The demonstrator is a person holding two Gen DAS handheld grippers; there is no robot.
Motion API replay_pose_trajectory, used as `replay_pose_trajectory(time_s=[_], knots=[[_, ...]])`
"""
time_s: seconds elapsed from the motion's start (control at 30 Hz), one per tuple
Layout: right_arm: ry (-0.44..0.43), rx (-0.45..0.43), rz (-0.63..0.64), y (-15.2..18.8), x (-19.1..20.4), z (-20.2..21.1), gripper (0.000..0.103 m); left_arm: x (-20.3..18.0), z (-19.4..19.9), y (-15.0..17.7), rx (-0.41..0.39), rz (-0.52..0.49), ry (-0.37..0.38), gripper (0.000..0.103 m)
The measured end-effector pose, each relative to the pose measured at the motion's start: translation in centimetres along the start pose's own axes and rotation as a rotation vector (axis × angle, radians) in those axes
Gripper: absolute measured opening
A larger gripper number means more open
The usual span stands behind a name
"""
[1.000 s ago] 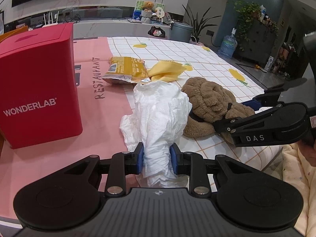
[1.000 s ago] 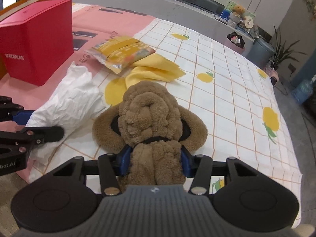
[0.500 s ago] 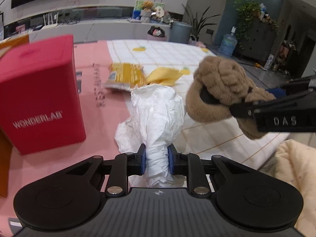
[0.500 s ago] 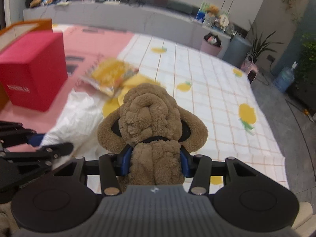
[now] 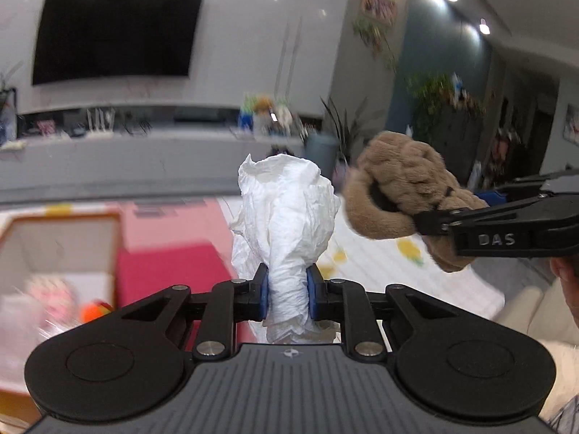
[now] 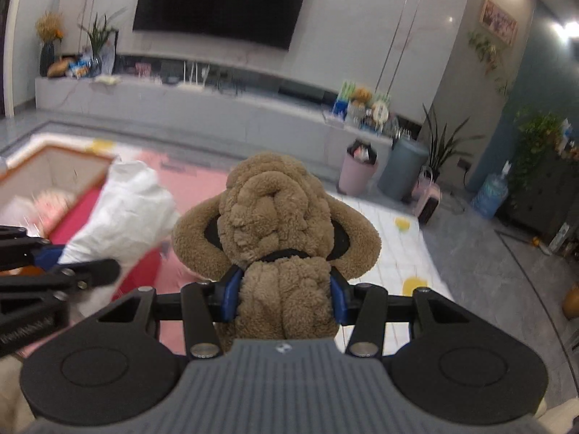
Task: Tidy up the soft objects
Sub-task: 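Carry the white bag with the left gripper while the right gripper carries the plush toward the shoebox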
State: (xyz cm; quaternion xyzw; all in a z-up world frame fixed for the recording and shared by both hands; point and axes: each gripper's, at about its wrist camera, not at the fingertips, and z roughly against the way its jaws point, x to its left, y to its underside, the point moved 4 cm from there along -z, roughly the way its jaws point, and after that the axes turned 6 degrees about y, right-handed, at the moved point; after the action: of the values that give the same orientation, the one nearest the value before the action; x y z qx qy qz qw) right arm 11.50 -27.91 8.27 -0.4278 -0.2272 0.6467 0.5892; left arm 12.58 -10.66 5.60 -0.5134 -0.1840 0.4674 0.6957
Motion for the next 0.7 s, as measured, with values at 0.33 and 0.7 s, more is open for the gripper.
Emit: replay_pose_trajectory(time_s=[0.33,0.7], knots=[[-0.041,-0.202,-0.057,-10.0,4.3,8.2,0.049,9.2,10.0,-5.3,-0.21,0.123,-0.123,0.022],[-0.277,-0.179,0.005,-11.7,18.4,4.9,0.049,17.4,10.9,-3.8,-0.225,0.211,-0.266,0.023]])
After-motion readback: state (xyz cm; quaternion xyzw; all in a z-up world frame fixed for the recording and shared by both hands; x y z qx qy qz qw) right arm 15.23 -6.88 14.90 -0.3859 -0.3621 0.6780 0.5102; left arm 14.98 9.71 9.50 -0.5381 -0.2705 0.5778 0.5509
